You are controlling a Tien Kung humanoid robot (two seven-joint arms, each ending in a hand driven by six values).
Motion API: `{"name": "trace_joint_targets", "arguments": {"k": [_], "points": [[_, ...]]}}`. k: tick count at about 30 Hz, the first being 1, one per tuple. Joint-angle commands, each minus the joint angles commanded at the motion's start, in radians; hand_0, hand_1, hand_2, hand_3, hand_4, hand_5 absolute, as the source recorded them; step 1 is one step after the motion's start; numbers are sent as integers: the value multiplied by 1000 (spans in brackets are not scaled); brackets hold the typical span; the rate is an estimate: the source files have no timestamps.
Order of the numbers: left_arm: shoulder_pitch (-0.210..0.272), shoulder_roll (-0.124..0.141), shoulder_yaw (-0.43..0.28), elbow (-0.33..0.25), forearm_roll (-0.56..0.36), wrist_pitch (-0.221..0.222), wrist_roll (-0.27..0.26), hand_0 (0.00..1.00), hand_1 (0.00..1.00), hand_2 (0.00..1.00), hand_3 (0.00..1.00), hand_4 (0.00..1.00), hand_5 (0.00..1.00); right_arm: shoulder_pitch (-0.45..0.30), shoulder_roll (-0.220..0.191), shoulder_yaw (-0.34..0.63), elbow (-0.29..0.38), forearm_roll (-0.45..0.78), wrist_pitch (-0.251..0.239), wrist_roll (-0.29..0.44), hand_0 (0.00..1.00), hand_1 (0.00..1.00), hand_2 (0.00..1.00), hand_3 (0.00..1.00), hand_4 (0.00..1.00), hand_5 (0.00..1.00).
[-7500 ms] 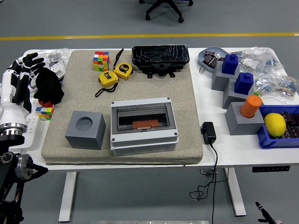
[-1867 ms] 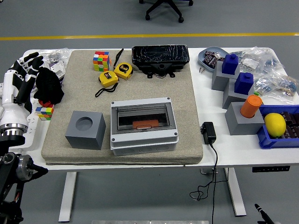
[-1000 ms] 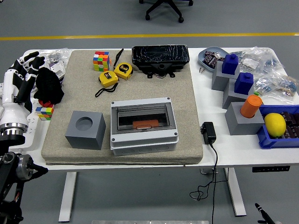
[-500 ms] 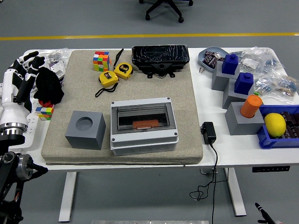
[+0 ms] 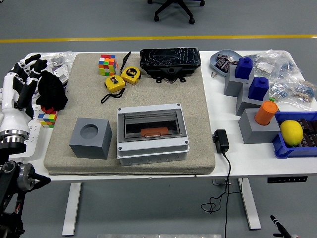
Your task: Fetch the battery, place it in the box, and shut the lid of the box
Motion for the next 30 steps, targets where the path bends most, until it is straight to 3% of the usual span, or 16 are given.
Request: {"name": "trace_joint_targets", "arguments": {"k": [30], "points": [[2, 2, 1, 1, 4, 1, 0, 708, 703, 657, 654, 998, 623, -2, 0, 4, 0, -6, 1, -1, 938, 795, 739, 779, 998, 998]]}}
